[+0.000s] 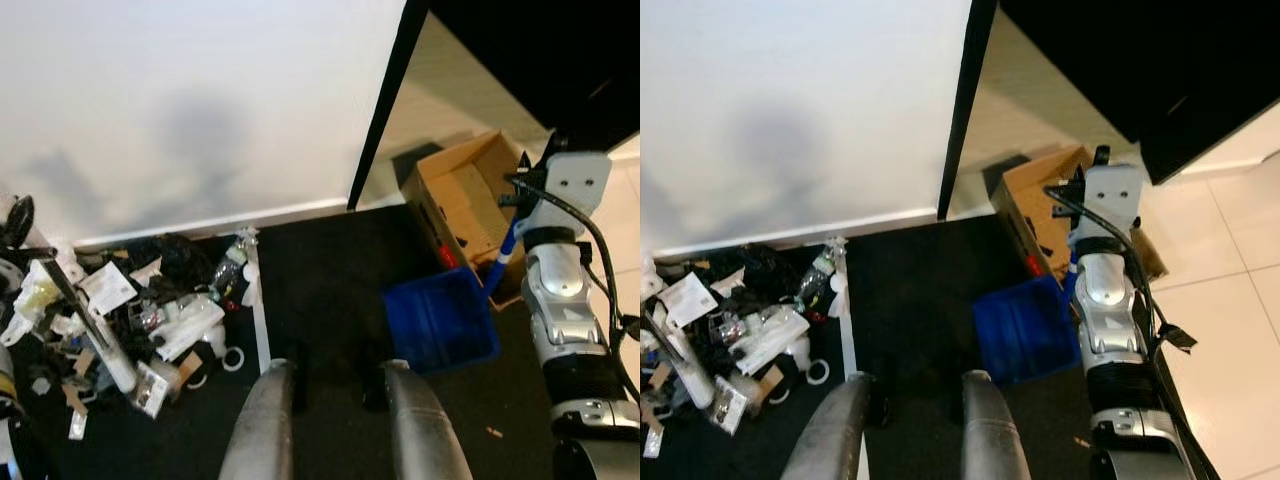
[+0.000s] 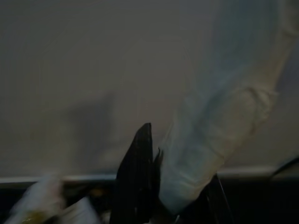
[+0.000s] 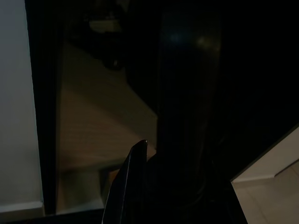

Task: Sweep floor

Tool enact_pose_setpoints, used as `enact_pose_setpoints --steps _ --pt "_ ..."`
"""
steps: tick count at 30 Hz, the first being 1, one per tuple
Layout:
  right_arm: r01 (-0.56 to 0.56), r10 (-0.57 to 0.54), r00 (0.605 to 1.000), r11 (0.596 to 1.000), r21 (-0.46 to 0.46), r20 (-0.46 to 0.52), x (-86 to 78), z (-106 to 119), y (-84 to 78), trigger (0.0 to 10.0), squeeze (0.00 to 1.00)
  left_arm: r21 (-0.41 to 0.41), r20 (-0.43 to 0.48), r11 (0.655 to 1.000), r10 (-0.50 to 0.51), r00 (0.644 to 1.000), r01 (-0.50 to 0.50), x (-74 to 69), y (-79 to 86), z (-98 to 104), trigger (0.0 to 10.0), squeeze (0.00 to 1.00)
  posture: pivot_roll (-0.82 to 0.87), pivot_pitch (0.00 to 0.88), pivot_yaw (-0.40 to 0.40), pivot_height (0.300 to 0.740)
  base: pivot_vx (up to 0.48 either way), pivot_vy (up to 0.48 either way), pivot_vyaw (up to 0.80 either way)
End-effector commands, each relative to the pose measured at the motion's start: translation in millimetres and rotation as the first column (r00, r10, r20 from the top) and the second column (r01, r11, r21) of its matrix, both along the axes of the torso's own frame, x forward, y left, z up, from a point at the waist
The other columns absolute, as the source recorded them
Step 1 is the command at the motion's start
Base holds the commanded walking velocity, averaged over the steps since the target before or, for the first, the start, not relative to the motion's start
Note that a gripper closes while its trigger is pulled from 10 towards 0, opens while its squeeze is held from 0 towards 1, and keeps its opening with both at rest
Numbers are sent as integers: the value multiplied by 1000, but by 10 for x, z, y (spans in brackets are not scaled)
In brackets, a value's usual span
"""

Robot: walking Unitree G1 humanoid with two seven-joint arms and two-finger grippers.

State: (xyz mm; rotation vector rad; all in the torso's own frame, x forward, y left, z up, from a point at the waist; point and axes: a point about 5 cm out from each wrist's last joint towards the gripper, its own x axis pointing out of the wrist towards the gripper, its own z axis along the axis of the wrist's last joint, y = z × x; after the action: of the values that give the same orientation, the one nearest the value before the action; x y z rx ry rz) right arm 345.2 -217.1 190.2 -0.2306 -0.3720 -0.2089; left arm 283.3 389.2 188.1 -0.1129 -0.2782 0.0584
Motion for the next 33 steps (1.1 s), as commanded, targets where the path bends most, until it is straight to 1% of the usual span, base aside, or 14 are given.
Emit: enact_pose_setpoints --steps 1,2,3,4,8,9,10,12,14,17,23,27,28,33 --pt "3 -3 1000 1000 16 -10 -22 -37 14 10000 0 -290 142 931 -187 972 222 200 -379 -146 10000 0 10 511 -91 740 0 0 0" --pt "-1 1 1000 1000 23 -12 -19 -40 38 10000 0 -294 171 912 -245 954 286 248 -485 -100 10000 0 10 511 -91 740 0 0 0" --pt "-1 1 1000 1000 23 -12 -19 -40 38 10000 0 -294 171 912 -245 954 286 248 -485 -100 10000 0 10 511 -91 740 0 0 0" --pt "-12 13 1000 999 36 -15 -16 -68 95 10000 0 -290 206 863 -366 907 414 334 -742 -3 10000 0 35 502 -71 740 0 0 0" --pt "-19 20 1000 998 60 -23 -25 -111 160 10000 0 -280 212 778 -521 827 563 366 -1099 55 10000 0 62 493 -46 740 0 0 0" --pt "-19 20 1000 998 60 -23 -25 -111 160 10000 0 -280 212 778 -521 827 563 366 -1099 55 10000 0 62 493 -46 740 0 0 0" --pt "-16 18 1000 997 71 -24 -30 -131 178 10000 0 -291 208 746 -561 801 598 351 -1189 45 10000 0 75 488 -33 740 0 0 0" --pt "-16 18 1000 997 71 -24 -30 -131 178 10000 0 -291 208 746 -561 801 598 351 -1189 45 10000 0 75 488 -33 740 0 0 0" --pt "-11 13 1000 997 82 -23 -29 -144 188 10000 0 -274 199 725 -600 775 632 305 -1268 89 10000 0 92 476 -20 740 0 0 0" --pt "-9 11 1000 996 87 -23 -29 -149 193 10000 0 -247 189 722 -618 763 646 264 -1296 140 10000 0 103 470 -14 740 0 0 0" --pt "2 -1 1000 995 99 -17 4 -140 185 10000 0 -107 183 760 -619 764 641 131 -1237 562 10000 0 142 434 1 740 0 0 0" --pt "2 0 1000 994 105 -11 18 -131 202 10000 0 -74 194 764 -619 761 641 99 -1213 691 10000 0 154 420 4 740 0 0 0" --pt "-4 4 1000 993 116 0 36 -113 233 10000 0 -29 195 765 -627 754 644 59 -1202 812 10000 0 173 398 11 740 0 0 0" --pt "-12 6 999 989 146 42 59 -31 284 10000 0 47 137 768 -639 757 639 -3 -1222 863 10000 0 197 370 26 740 0 0 0"
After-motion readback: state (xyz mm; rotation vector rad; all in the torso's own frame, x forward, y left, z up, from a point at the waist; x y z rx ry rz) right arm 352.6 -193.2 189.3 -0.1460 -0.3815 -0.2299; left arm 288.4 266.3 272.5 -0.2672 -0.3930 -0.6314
